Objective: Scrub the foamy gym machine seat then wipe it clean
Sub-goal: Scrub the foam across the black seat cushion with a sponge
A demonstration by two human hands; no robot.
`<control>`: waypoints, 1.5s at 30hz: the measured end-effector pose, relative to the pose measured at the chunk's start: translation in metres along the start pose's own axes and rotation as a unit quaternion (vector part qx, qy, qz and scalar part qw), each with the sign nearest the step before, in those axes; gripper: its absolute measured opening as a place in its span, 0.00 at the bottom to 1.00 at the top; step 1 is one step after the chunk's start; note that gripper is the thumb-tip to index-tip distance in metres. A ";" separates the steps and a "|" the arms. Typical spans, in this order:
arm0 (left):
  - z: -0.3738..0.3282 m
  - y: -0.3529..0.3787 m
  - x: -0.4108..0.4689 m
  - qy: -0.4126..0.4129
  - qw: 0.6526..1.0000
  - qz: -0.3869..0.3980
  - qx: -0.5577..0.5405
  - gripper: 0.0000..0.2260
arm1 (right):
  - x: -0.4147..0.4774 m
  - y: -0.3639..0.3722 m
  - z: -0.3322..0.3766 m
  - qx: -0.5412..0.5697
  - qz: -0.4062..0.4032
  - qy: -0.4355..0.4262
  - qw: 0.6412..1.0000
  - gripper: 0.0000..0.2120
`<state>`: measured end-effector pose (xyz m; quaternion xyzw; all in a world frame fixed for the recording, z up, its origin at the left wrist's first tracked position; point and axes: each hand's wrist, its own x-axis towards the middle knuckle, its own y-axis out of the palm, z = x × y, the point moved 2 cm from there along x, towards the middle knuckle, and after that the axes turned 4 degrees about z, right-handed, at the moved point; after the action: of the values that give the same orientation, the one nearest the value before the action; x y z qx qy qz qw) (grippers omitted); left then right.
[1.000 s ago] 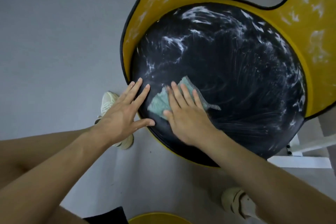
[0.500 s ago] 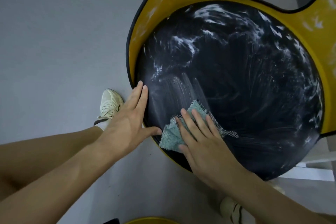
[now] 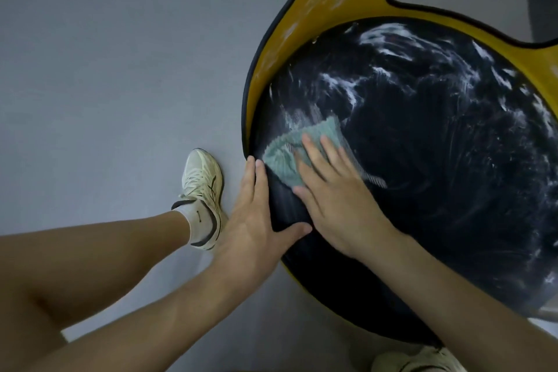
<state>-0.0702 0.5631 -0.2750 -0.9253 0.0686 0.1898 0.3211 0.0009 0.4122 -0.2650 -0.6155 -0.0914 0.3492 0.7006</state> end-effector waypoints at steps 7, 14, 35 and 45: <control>0.000 0.001 0.001 0.000 1.000 -0.013 0.016 0.55 | -0.016 0.007 -0.003 -0.008 0.027 -0.004 1.000 0.27; -0.005 0.000 0.003 0.000 1.000 -0.004 -0.025 0.54 | 0.063 -0.023 0.006 0.022 0.011 0.017 1.000 0.26; 0.011 -0.009 -0.012 -0.015 0.992 -0.043 -0.118 0.51 | 0.024 -0.010 0.028 -0.006 0.024 -0.085 0.996 0.22; -0.013 0.004 -0.013 0.025 0.999 -0.031 -0.002 0.52 | 0.026 -0.007 0.004 -0.041 0.043 -0.093 0.994 0.25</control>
<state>-0.0798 0.5519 -0.2631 -0.9321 0.0478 0.1566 0.3230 0.0207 0.4308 -0.2654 -0.6120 -0.1440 0.4306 0.6476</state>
